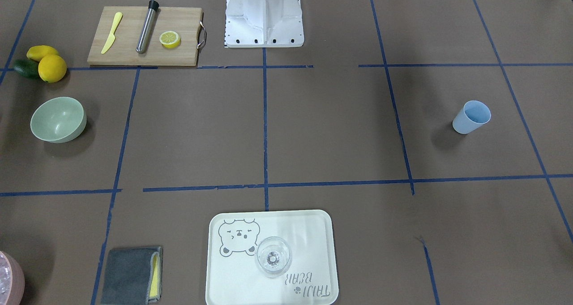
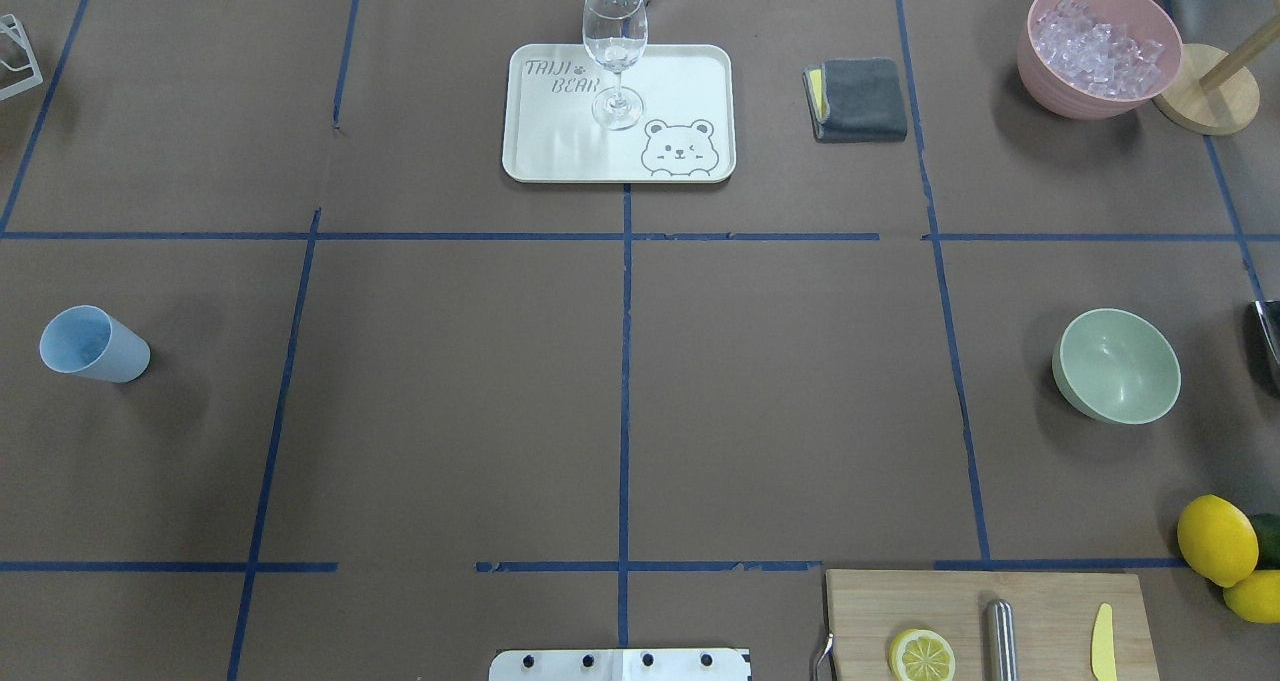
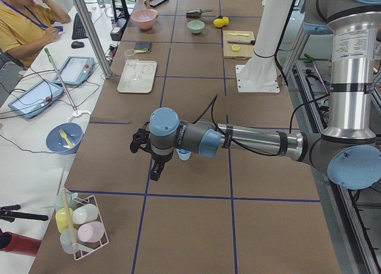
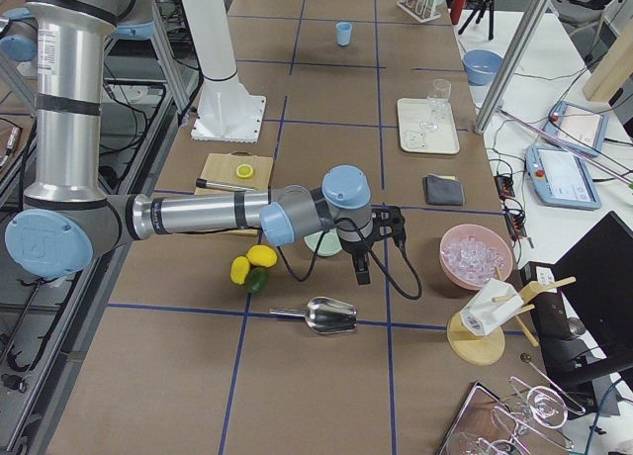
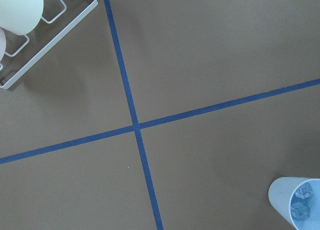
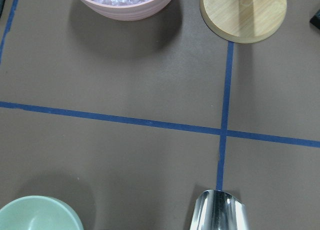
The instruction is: Pour ice into bowl
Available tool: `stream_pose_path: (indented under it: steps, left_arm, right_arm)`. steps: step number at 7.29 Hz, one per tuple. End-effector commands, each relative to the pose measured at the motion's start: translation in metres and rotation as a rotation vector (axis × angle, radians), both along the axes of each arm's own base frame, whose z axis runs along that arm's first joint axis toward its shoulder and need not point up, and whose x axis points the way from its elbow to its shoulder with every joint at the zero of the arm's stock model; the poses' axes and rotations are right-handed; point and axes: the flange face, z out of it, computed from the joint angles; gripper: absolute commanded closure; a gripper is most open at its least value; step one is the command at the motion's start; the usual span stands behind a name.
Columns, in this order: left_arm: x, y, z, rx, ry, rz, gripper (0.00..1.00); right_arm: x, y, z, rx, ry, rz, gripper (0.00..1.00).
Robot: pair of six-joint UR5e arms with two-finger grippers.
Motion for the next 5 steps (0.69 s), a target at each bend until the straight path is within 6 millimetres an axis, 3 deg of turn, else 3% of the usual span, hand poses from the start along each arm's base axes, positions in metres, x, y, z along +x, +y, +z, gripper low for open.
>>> stream_pose_path:
  steps: [1,3,4,5]
  left_arm:
    - [0.001,0.0,-0.004,0.012,0.004,0.007,0.0]
    - [0.002,-0.001,-0.006,0.032,0.005,0.008,0.0]
    - [0.003,-0.001,-0.005,0.05,0.006,0.009,0.0]
    - [0.003,-0.001,-0.006,0.052,0.006,0.01,0.0]
  right_arm:
    - [-0.059,0.006,-0.035,0.062,-0.027,-0.092,0.0]
    - [-0.1,0.012,-0.049,0.055,-0.047,-0.097,0.0]
    - [-0.125,0.027,-0.044,0.023,-0.071,-0.105,0.0]
    - [-0.141,0.042,-0.024,-0.022,-0.03,-0.109,0.0]
